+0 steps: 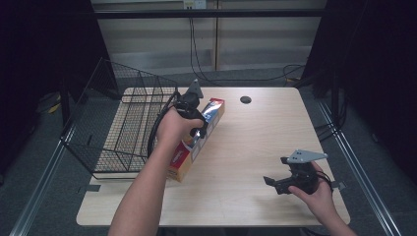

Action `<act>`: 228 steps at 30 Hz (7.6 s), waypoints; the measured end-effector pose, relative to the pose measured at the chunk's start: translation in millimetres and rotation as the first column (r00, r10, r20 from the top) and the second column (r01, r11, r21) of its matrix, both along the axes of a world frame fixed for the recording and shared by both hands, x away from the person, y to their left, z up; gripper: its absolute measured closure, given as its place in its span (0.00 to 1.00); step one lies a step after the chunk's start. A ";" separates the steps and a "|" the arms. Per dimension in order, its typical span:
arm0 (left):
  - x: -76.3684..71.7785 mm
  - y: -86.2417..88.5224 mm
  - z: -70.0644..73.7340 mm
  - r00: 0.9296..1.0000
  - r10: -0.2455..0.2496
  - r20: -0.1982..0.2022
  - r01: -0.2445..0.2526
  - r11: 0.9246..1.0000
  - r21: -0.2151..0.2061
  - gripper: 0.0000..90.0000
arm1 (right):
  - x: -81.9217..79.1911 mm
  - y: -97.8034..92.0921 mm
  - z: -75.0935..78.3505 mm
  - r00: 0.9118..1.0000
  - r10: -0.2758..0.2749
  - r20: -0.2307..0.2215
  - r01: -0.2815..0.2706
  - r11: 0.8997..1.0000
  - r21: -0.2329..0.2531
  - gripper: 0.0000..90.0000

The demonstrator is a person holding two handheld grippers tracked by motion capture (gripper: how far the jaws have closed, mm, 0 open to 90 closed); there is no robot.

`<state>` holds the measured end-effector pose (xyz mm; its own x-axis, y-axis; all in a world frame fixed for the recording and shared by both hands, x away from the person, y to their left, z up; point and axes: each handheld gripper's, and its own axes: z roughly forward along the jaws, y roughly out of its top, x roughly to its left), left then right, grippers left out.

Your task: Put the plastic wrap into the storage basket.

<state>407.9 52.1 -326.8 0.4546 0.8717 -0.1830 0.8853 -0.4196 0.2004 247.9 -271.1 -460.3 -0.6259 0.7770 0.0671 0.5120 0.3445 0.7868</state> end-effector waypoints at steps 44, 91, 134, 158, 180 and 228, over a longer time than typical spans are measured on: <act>12.0 58.7 61.5 0.986 0.162 0.031 -0.162 0.987 0.003 0.49 | -0.5 -1.5 0.7 1.000 0.008 -0.004 -0.008 1.000 0.011 0.02; 9.6 123.5 105.1 0.953 0.294 0.070 -0.296 0.955 0.026 0.50 | -1.1 -1.0 -0.8 1.000 0.008 -0.008 -0.008 1.000 0.007 0.02; 16.1 179.1 115.9 0.910 0.405 0.094 -0.409 0.912 0.027 0.50 | 2.0 0.5 -4.5 1.000 0.010 -0.020 -0.010 1.000 0.004 0.02; 20.4 197.8 125.5 0.896 0.430 0.109 -0.435 0.900 0.020 0.50 | 2.8 0.8 -7.0 0.999 0.018 -0.036 -0.018 1.000 0.002 0.02; 26.2 212.7 109.8 0.871 0.476 0.122 -0.482 0.876 0.026 0.50 | 2.8 1.5 -7.9 0.999 0.018 -0.033 -0.018 1.000 0.004 0.02; 34.1 216.3 62.7 0.872 0.485 0.065 -0.489 0.870 0.061 0.49 | 1.9 4.6 -9.4 0.998 0.040 -0.038 -0.040 0.999 -0.009 0.02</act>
<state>442.0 268.4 -264.1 -0.0246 0.9947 -0.0997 0.9717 0.0472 0.2314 249.7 -266.5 -469.6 -0.6538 0.7520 0.0834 0.5268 0.3733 0.7636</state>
